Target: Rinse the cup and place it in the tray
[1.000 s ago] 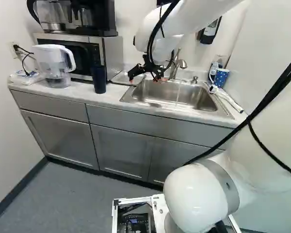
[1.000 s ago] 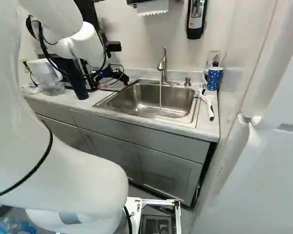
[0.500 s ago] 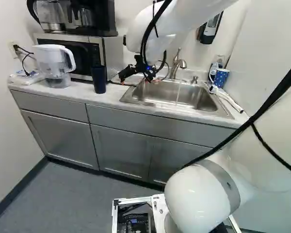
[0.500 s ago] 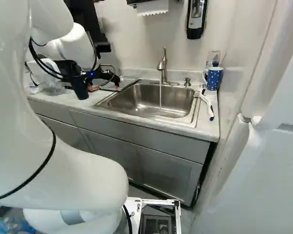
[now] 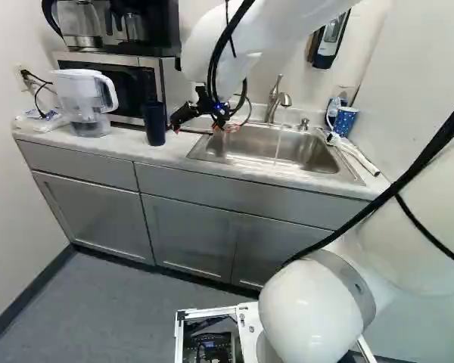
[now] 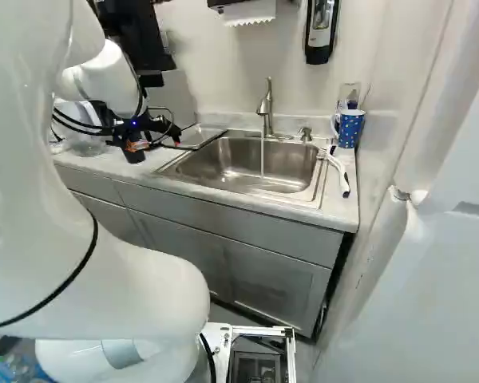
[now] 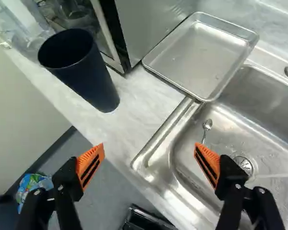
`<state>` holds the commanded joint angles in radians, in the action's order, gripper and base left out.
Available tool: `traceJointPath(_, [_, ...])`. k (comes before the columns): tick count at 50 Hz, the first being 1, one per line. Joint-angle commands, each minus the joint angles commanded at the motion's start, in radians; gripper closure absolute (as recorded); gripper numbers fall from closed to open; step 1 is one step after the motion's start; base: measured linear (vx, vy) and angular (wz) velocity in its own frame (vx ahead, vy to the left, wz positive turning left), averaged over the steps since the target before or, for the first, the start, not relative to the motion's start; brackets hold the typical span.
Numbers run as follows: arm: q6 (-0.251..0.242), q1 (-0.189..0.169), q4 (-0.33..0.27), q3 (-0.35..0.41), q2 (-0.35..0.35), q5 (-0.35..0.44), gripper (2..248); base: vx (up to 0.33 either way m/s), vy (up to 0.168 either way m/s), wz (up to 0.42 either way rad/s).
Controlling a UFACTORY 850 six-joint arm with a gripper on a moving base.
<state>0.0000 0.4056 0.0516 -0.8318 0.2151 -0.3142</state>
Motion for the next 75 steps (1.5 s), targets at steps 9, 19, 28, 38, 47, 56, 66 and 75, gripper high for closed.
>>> traceJointPath(9, [0.0, 0.032, 0.0, -0.016, -0.017, 0.0, 3, 0.0, 0.0, 0.0])
traceJointPath(19, [0.0, 0.065, 0.0, -0.039, -0.044, 0.0, 3, 0.0, 0.0, 0.0])
traceJointPath(28, [0.0, 0.094, 0.0, -0.063, -0.069, 0.0, 3, 0.0, 0.0, 0.0])
traceJointPath(38, [0.0, 0.115, 0.0, -0.094, -0.102, 0.0, 3, 0.0, 0.0, 0.0])
traceJointPath(47, [0.0, 0.127, 0.0, -0.123, -0.133, 0.0, 3, 0.0, 0.0, 0.0])
traceJointPath(56, [0.0, 0.135, 0.0, -0.145, -0.156, 0.0, 3, 0.0, 0.0, 0.0])
traceJointPath(66, [0.0, 0.135, 0.0, -0.145, -0.156, 0.0, 3, 0.0, 0.0, 0.0])
traceJointPath(75, [0.0, 0.135, 0.0, -0.145, -0.156, 0.0, 3, 0.0, 0.0, 0.0])
